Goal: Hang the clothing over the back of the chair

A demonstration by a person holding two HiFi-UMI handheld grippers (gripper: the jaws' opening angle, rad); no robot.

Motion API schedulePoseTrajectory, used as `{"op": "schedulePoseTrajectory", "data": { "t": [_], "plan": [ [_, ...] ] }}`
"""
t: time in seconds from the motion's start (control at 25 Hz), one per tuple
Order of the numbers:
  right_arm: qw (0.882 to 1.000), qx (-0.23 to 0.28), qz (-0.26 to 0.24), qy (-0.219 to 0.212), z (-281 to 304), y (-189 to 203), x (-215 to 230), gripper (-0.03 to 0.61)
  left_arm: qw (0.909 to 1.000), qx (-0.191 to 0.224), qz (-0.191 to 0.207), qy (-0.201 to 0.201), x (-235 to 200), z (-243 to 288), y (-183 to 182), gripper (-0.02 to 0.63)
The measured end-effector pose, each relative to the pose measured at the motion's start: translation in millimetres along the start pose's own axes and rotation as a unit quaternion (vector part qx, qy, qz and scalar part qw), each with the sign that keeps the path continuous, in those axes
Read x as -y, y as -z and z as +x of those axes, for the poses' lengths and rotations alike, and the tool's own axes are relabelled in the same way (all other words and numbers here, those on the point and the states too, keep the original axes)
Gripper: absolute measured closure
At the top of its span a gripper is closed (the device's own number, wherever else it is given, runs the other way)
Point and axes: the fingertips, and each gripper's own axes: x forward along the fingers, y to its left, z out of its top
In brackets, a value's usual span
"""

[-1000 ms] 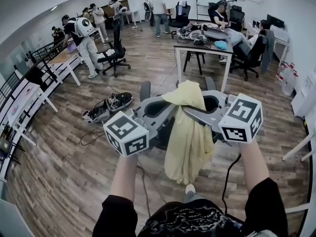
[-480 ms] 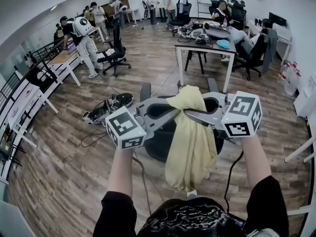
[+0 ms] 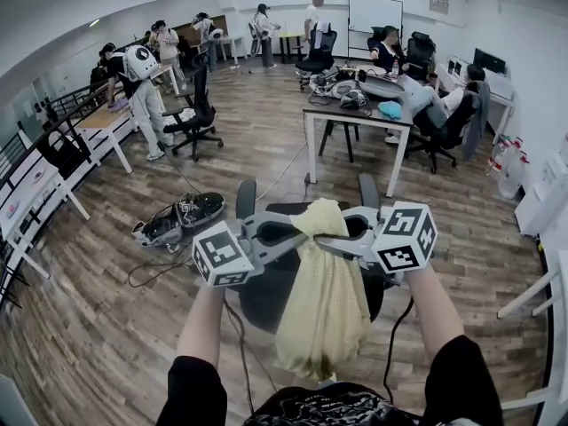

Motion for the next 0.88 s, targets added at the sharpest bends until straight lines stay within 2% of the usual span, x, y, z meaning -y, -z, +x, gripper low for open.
{"op": "schedulePoseTrajectory", "data": {
  "t": [0.24, 0.56, 0.88],
  "plan": [
    [0.999, -0.007, 0.016, -0.034, 5.8, 11.0, 15.6, 0.474, 0.9972, 0.009, -0.046, 0.059, -10.9, 8.5, 12.7, 0.603],
    [0.997, -0.022, 0.026, -0.075, 17.7, 41.1, 26.1, 0.474, 0.9894, -0.026, -0.070, 0.124, -10.2, 15.0, 46.3, 0.603],
    [0.990, -0.033, 0.070, -0.120, 26.2, 72.4, 32.8, 0.472, 0.9781, -0.050, -0.108, 0.171, -6.3, 22.3, 80.0, 0.603]
  ]
}}
